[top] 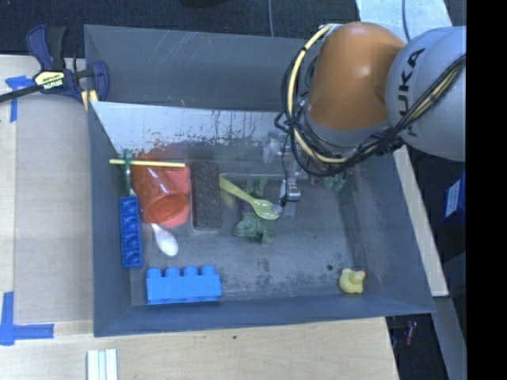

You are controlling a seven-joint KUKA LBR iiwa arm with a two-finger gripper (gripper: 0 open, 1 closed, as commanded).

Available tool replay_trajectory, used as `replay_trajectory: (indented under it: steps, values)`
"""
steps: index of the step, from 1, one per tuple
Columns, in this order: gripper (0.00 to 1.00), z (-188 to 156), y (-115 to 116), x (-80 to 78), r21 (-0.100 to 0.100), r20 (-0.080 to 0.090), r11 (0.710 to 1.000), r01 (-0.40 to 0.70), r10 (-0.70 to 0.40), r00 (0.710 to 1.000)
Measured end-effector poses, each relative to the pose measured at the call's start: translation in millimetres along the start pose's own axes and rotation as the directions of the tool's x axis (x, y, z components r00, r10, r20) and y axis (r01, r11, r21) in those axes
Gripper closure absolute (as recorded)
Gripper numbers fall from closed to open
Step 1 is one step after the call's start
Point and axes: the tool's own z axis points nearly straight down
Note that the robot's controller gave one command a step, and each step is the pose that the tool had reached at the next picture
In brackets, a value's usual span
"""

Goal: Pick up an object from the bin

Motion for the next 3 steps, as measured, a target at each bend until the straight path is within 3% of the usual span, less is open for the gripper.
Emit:
replay_trajectory:
  steps: [2,3]
  values:
    - [0.0,-20.8,-1.5,3.8,-0.001,0.008,1.0,-0.024,0.024,1.0]
    - [0.0,27.4,-30.0,2.4,-0.001,0.015,0.998,-0.061,0.061,0.998]
